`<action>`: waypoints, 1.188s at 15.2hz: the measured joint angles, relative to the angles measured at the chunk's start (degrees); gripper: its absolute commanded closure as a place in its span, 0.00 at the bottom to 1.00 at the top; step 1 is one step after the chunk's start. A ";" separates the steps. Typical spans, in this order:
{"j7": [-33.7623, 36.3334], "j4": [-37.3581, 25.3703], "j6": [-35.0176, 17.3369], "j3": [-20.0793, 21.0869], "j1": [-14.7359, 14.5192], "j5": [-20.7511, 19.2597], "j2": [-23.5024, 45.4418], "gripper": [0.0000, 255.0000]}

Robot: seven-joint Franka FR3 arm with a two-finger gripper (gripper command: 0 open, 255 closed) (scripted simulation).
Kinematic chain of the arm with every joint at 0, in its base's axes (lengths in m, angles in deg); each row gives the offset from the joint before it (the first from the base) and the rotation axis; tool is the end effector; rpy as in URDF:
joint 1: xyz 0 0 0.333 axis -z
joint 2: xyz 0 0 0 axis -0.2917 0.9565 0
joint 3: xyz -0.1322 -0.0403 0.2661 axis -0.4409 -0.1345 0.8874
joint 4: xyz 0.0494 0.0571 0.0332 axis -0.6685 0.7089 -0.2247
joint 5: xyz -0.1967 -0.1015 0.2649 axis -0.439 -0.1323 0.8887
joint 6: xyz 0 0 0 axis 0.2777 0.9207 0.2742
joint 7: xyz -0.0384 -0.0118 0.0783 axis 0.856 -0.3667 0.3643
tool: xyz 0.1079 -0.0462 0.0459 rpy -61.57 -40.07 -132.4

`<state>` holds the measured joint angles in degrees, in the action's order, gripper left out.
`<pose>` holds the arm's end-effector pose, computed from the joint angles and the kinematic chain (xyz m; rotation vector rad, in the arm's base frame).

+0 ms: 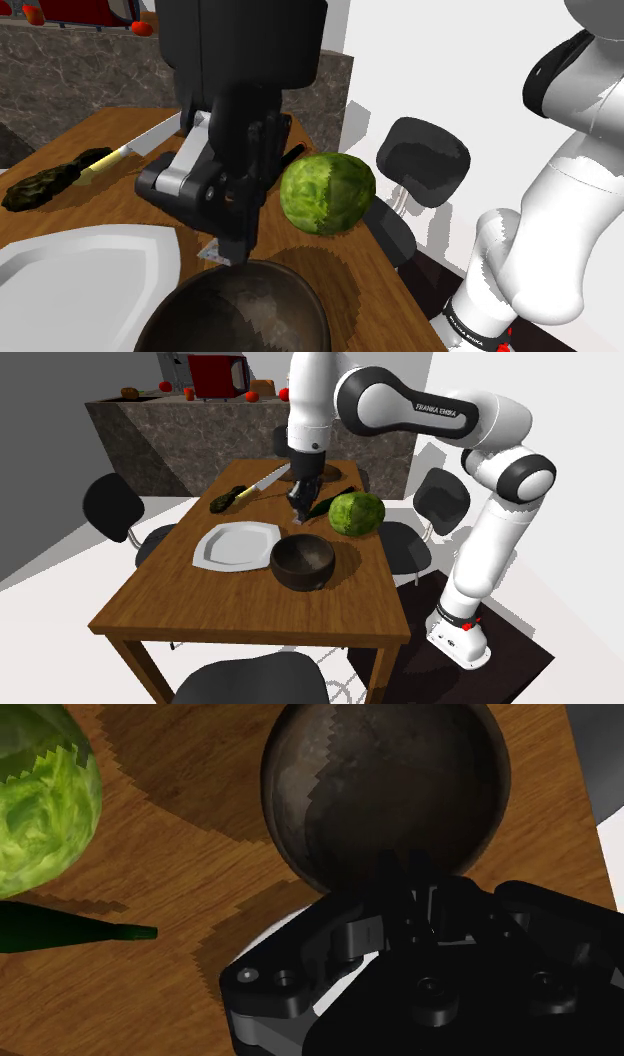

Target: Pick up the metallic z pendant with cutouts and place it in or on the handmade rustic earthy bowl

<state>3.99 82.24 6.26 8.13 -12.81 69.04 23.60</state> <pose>0.1678 0.4475 0.6602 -2.9408 -0.9104 -0.0596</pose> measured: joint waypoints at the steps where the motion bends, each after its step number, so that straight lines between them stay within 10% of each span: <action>1: 0.63 0.71 -0.34 0.32 -0.29 0.27 -0.51 1.00; 18: -0.93 16.72 -11.82 -0.54 -0.52 3.55 -6.02 1.00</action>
<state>3.06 98.97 -5.55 7.60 -13.33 72.60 17.59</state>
